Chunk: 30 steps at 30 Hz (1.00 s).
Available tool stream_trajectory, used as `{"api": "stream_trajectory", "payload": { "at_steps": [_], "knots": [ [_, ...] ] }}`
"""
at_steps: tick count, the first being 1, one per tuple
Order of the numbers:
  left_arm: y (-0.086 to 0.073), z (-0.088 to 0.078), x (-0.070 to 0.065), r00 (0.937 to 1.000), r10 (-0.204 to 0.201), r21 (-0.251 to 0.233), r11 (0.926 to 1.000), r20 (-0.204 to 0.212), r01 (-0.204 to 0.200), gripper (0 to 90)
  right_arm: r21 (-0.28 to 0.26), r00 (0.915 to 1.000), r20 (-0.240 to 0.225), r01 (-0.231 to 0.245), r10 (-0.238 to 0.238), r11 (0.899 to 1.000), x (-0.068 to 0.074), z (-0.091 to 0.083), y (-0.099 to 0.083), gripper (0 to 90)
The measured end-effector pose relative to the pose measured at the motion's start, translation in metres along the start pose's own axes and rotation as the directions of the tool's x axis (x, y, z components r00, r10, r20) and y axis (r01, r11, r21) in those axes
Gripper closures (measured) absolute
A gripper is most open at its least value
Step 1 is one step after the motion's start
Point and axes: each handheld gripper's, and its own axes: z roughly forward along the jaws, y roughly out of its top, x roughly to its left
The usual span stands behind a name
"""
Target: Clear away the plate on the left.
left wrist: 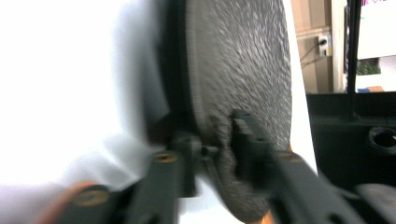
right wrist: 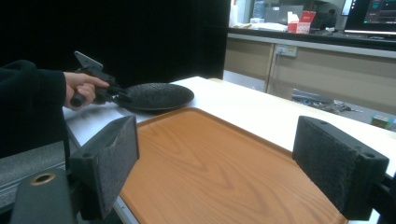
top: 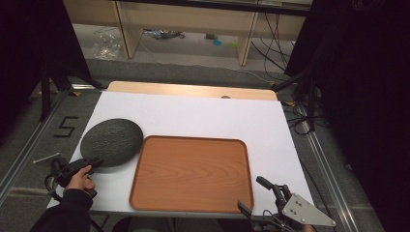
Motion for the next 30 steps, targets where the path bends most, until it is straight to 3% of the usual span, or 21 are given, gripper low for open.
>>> {"api": "stream_trajectory", "payload": {
  "at_steps": [1, 3, 6, 9, 11, 12, 14, 16, 23, 24, 29, 30],
  "knots": [
    [0.001, -0.002, -0.002, 0.9997, 0.014, -0.012, 0.9998, 0.021, -0.013, 78.2, 0.004, 1.0000, -0.001, 0.001, 0.000, 1.000, 0.000, 0.000, 0.000, 15.6],
    [0.001, -0.003, -0.006, 0.9991, 0.037, -0.022, 0.9991, 0.023, -0.036, 80.1, 0.023, 0.9997, -0.021, -0.008, 0.009, 1.000, 0.001, -0.001, 0.001, 15.6],
    [0.003, -0.005, -0.005, 0.9993, 0.010, -0.030, 0.9995, 0.037, -0.009, 81.7, 0.025, 0.9999, -0.011, -0.006, 0.006, 1.000, 0.001, -0.001, 0.000, 15.7],
    [0.007, -0.007, -0.004, 0.9991, 0.010, -0.052, 0.9986, 0.041, -0.008, 82.6, 0.010, 1.0000, -0.006, 0.002, -0.002, 1.000, 0.000, -0.001, 0.000, 15.7],
    [0.008, -0.009, -0.004, 0.9997, 0.004, -0.063, 0.9980, 0.026, -0.003, 83.3, 0.002, 1.0000, 0.001, -0.001, 0.001, 1.000, 0.000, 0.000, 0.000, 15.7],
    [0.009, -0.010, -0.003, 0.9990, -0.005, -0.069, 0.9976, 0.045, 0.008, 84.0, 0.008, 1.0000, -0.004, 0.000, 0.000, 1.000, 0.000, 0.000, 0.000, 15.7],
    [0.011, -0.010, -0.004, 0.9984, 0.016, -0.076, 0.9970, 0.054, -0.012, 85.4, 0.030, 0.9997, -0.020, -0.015, 0.015, 0.999, 0.001, -0.002, 0.000, 15.7],
    [0.011, -0.011, -0.009, 0.9982, 0.049, -0.085, 0.9954, 0.035, -0.046, 85.6, 0.029, 0.9997, -0.020, -0.013, 0.014, 1.000, 0.001, -0.002, 0.001, 15.7],
    [0.014, -0.012, -0.008, 0.9980, 0.044, -0.107, 0.9935, 0.046, -0.039, 85.8, 0.014, 0.9999, -0.014, 0.007, -0.007, 1.000, 0.000, -0.001, 0.001, 15.8],
    [0.014, -0.013, -0.009, 0.9982, 0.046, -0.111, 0.9930, 0.038, -0.041, 85.9, 0.032, 0.9997, -0.018, -0.014, 0.015, 0.999, 0.001, -0.002, 0.001, 15.8],
    [0.016, -0.015, -0.008, 0.9989, 0.022, -0.117, 0.9930, 0.042, -0.017, 85.6, 0.014, 0.9999, -0.014, 0.009, -0.009, 1.000, 0.000, -0.001, 0.001, 15.8],
    [0.017, -0.015, -0.008, 0.9990, 0.018, -0.119, 0.9928, 0.042, -0.013, 85.6, 0.029, 0.9998, -0.017, -0.011, 0.011, 1.000, 0.001, -0.002, 0.001, 15.8]
  ]
}}
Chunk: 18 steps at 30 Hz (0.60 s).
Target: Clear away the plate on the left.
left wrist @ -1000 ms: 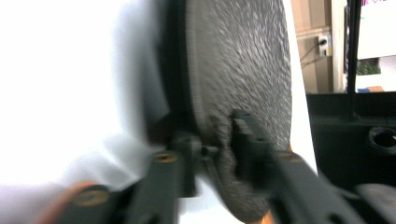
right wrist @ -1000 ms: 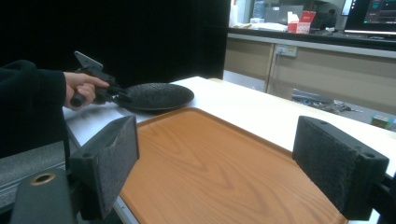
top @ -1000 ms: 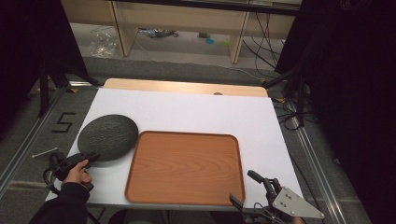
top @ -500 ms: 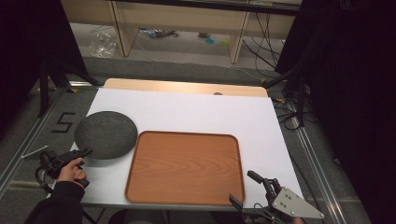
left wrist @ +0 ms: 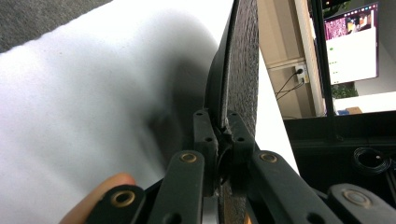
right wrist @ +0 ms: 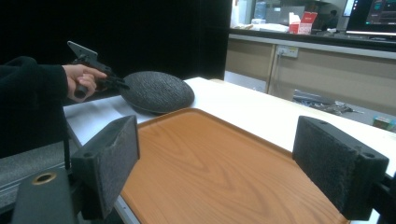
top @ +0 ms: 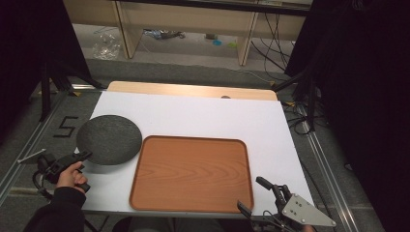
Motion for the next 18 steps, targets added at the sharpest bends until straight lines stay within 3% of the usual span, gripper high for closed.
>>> {"api": "stream_trajectory", "payload": {
  "at_steps": [4, 6, 9, 12, 13, 16, 17, 18],
  "knots": [
    [0.000, -0.001, -0.001, 0.9999, -0.007, -0.007, 1.0000, 0.008, 0.007, 85.0, -0.015, 0.9998, 0.003, 0.022, -0.022, 1.000, -0.001, 0.000, 0.001, 15.8],
    [0.001, -0.002, -0.001, 0.9996, -0.025, -0.011, 0.9996, 0.016, 0.025, 84.9, -0.010, 1.0000, -0.003, 0.001, -0.001, 1.000, 0.000, 0.001, 0.000, 15.8],
    [0.003, -0.005, -0.002, 0.9993, -0.029, -0.021, 0.9994, 0.024, 0.029, 84.8, -0.019, 0.9999, -0.001, 0.015, -0.015, 1.000, 0.000, 0.001, 0.000, 15.8],
    [0.003, -0.006, -0.003, 0.9980, -0.040, -0.024, 0.9989, 0.048, 0.041, 84.5, 0.003, 1.0000, -0.009, -0.001, 0.001, 1.000, 0.002, 0.001, 0.000, 15.8],
    [0.003, -0.007, -0.004, 0.9966, -0.055, -0.023, 0.9982, 0.061, 0.056, 84.3, -0.012, 0.9999, -0.002, 0.017, -0.017, 1.000, 0.000, 0.001, 0.000, 15.8],
    [0.002, -0.008, -0.008, 0.9957, -0.043, -0.016, 0.9989, 0.081, 0.045, 84.2, -0.018, 0.9999, -0.017, -0.004, 0.004, 1.000, 0.001, 0.002, 0.000, 15.8],
    [0.000, -0.008, -0.012, 0.9977, -0.044, -0.025, 0.9986, 0.051, 0.046, 84.3, -0.017, 0.9999, -0.003, 0.016, -0.016, 1.000, 0.000, 0.002, 0.000, 15.8],
    [-0.001, -0.008, -0.014, 0.9978, -0.041, -0.020, 0.9989, 0.053, 0.042, 84.4, -0.020, 0.9999, -0.010, 0.008, -0.008, 1.000, 0.000, 0.002, 0.000, 15.8]
  ]
}}
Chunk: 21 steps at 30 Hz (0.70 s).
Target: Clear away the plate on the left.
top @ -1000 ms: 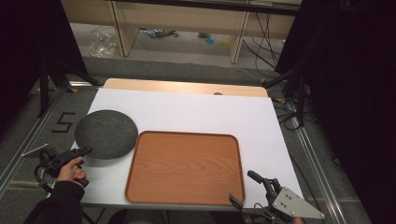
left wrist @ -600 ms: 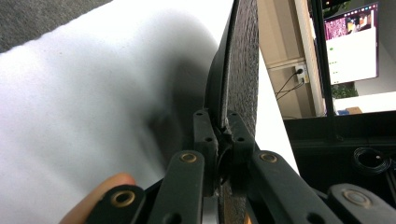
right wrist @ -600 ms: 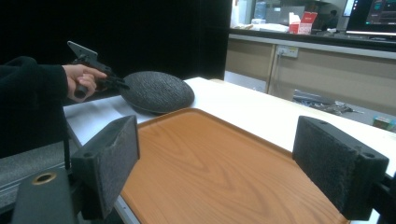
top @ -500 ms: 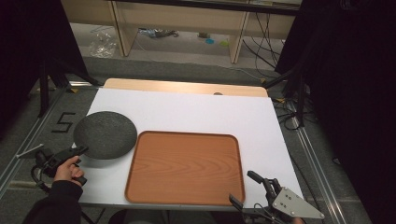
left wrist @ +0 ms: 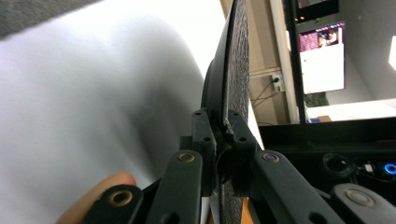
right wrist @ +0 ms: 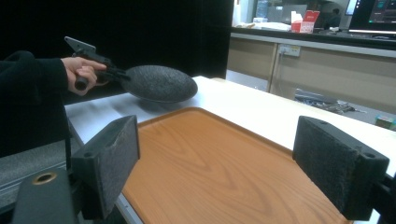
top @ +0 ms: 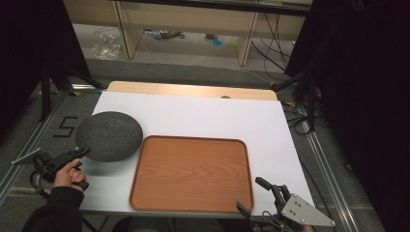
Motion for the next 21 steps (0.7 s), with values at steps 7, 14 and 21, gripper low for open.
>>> {"api": "stream_trajectory", "payload": {
  "at_steps": [7, 14, 21],
  "knots": [
    [-0.015, 0.000, -0.011, 0.9990, 0.005, 0.052, 0.9986, 0.045, -0.008, 84.5, 0.002, 1.0000, 0.003, 0.009, -0.009, 1.000, -0.001, -0.001, 0.001, 15.8],
    [-0.033, 0.004, -0.021, 0.9953, 0.018, 0.132, 0.9908, 0.096, -0.030, 84.0, 0.005, 0.9999, 0.008, 0.011, -0.011, 1.000, -0.001, -0.001, 0.001, 15.7],
    [-0.055, 0.012, -0.028, 0.9870, 0.040, 0.215, 0.9738, 0.155, -0.073, 83.9, 0.018, 1.0000, -0.002, 0.000, 0.000, 1.000, 0.000, -0.001, 0.000, 15.7]
  ]
}}
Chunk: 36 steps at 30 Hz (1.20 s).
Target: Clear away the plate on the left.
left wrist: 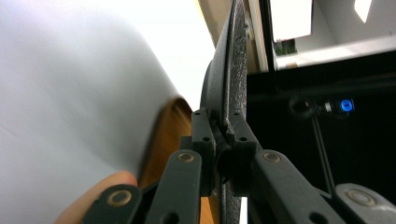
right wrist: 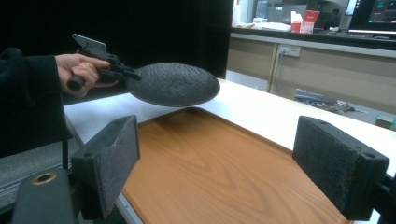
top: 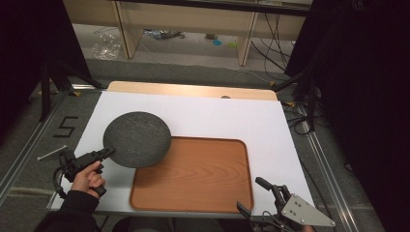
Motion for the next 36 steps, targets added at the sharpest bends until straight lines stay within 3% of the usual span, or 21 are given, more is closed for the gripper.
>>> {"api": "stream_trajectory", "payload": {
  "at_steps": [2, 3, 5, 6, 9, 10, 13, 14, 18, 19, 22, 23, 24, 25, 26, 27, 29, 30, 31, 34, 36],
  "knots": [
    [-0.007, 0.004, -0.002, 1.0000, 0.007, 0.030, 0.9995, 0.005, -0.007, 83.7, -0.012, 0.9998, 0.010, 0.014, -0.014, 1.000, -0.001, 0.000, 0.000, 15.7],
    [-0.011, 0.007, -0.004, 0.9999, 0.014, 0.048, 0.9987, 0.010, -0.015, 83.7, 0.007, 0.9999, 0.001, -0.011, 0.011, 1.000, 0.001, 0.000, 0.000, 15.7],
    [-0.017, 0.010, -0.006, 0.9997, 0.019, 0.070, 0.9974, 0.012, -0.020, 83.1, 0.004, 1.0000, 0.002, -0.009, 0.009, 1.000, 0.001, -0.001, 0.000, 15.7],
    [-0.021, 0.012, -0.008, 0.9996, 0.024, 0.085, 0.9961, 0.017, -0.025, 83.0, -0.012, 0.9998, 0.014, 0.015, -0.015, 1.000, -0.001, 0.000, 0.000, 15.7],
    [-0.031, 0.016, -0.012, 0.9989, 0.035, 0.113, 0.9929, 0.032, -0.038, 82.9, -0.014, 0.9999, 0.010, -0.005, 0.005, 1.000, -0.001, 0.000, 0.000, 15.7],
    [-0.035, 0.018, -0.014, 0.9990, 0.020, 0.128, 0.9915, 0.040, -0.025, 82.9, -0.015, 0.9999, 0.008, -0.007, 0.007, 1.000, 0.000, 0.000, 0.000, 15.7],
    [-0.044, 0.022, -0.016, 0.9979, 0.044, 0.163, 0.9852, 0.048, -0.051, 83.1, -0.017, 0.9999, 0.009, -0.007, 0.007, 1.000, 0.000, -0.001, 0.000, 15.7],
    [-0.048, 0.024, -0.018, 0.9982, 0.038, 0.159, 0.9863, 0.046, -0.045, 83.1, -0.016, 0.9999, 0.009, -0.008, 0.008, 1.000, -0.001, -0.001, 0.000, 15.6],
    [-0.061, 0.028, -0.020, 0.9980, 0.040, 0.205, 0.9775, 0.050, -0.049, 83.2, -0.019, 0.9999, 0.014, -0.008, 0.008, 1.000, 0.000, -0.001, 0.000, 15.6],
    [-0.064, 0.028, -0.020, 0.9977, 0.059, 0.228, 0.9714, 0.033, -0.065, 83.1, -0.018, 0.9999, 0.009, -0.006, 0.006, 1.000, 0.000, 0.000, 0.000, 15.7],
    [-0.075, 0.031, -0.021, 0.9977, 0.060, 0.249, 0.9662, 0.031, -0.065, 83.0, -0.018, 0.9999, 0.010, -0.007, 0.007, 1.000, 0.000, 0.000, 0.000, 15.7],
    [-0.079, 0.032, -0.022, 0.9974, 0.069, 0.268, 0.9608, 0.019, -0.072, 83.1, -0.018, 0.9999, 0.009, -0.006, 0.007, 1.000, 0.000, 0.000, 0.000, 15.7],
    [-0.082, 0.034, -0.021, 0.9970, 0.069, 0.272, 0.9594, 0.034, -0.076, 82.9, -0.019, 0.9999, 0.012, -0.008, 0.008, 1.000, 0.000, -0.001, 0.000, 15.7],
    [-0.085, 0.034, -0.023, 0.9971, 0.074, 0.291, 0.9537, 0.016, -0.075, 82.7, -0.021, 0.9999, 0.011, -0.009, 0.009, 1.000, 0.000, -0.001, 0.000, 15.6],
    [-0.088, 0.035, -0.023, 0.9972, 0.073, 0.291, 0.9538, 0.017, -0.075, 82.8, -0.017, 0.9999, 0.009, -0.014, 0.014, 1.000, 0.000, -0.001, 0.000, 15.6],
    [-0.091, 0.036, -0.022, 0.9960, 0.087, 0.310, 0.9465, 0.021, -0.089, 82.8, -0.020, 0.9999, 0.009, -0.008, 0.008, 1.000, 0.000, -0.001, 0.000, 15.7],
    [-0.096, 0.038, -0.023, 0.9966, 0.081, 0.315, 0.9455, 0.013, -0.081, 82.9, -0.016, 0.9999, 0.012, -0.011, 0.011, 1.000, 0.000, -0.001, 0.000, 15.7],
    [-0.098, 0.038, -0.023, 0.9966, 0.082, 0.330, 0.9406, 0.007, -0.080, 82.9, -0.026, 0.9998, 0.017, 0.005, -0.005, 1.000, -0.001, -0.001, 0.000, 15.7],
    [-0.100, 0.040, -0.022, 0.9946, 0.101, 0.331, 0.9379, 0.024, -0.103, 82.8, -0.027, 0.9998, 0.017, 0.006, -0.005, 1.000, -0.001, 0.000, 0.000, 15.7],
    [-0.109, 0.041, -0.022, 0.9952, 0.098, 0.353, 0.9311, 0.000, -0.091, 82.9, -0.027, 0.9999, 0.016, 0.006, -0.005, 1.000, -0.001, 0.000, 0.000, 15.7],
    [-0.114, 0.043, -0.021, 0.9945, 0.104, 0.364, 0.9259, 0.005, -0.099, 82.8, -0.011, 0.9998, 0.009, -0.017, 0.017, 1.000, 0.001, -0.001, 0.000, 15.7]
  ]
}}
